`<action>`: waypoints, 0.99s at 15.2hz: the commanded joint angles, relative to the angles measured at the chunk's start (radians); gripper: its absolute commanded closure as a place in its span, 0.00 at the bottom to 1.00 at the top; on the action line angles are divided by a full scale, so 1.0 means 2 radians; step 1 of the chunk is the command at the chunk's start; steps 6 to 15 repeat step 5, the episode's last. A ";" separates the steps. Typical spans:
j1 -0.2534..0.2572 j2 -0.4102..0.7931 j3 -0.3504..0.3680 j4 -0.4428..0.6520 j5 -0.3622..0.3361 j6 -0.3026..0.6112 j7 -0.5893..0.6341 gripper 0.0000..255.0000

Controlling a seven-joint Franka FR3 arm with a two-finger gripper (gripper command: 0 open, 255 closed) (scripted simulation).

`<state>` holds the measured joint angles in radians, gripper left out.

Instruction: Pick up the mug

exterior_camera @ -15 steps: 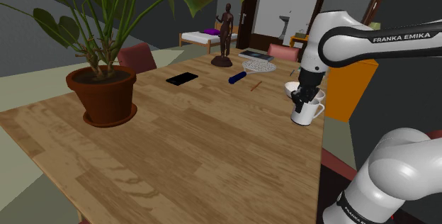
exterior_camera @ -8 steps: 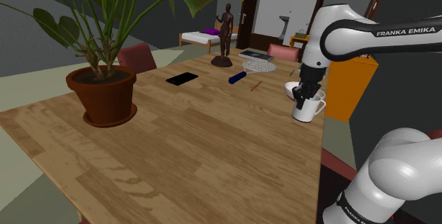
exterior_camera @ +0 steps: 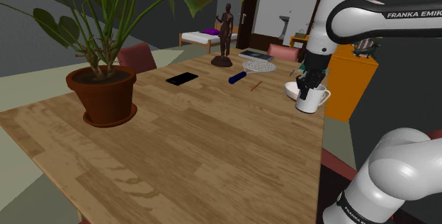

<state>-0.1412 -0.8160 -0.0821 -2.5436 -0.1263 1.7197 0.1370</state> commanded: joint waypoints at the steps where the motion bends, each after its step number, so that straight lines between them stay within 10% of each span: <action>1: 0.000 0.001 0.001 0.014 0.001 -0.012 -0.001 1.00; 15: 0.001 0.003 0.002 0.029 0.002 -0.026 -0.002 1.00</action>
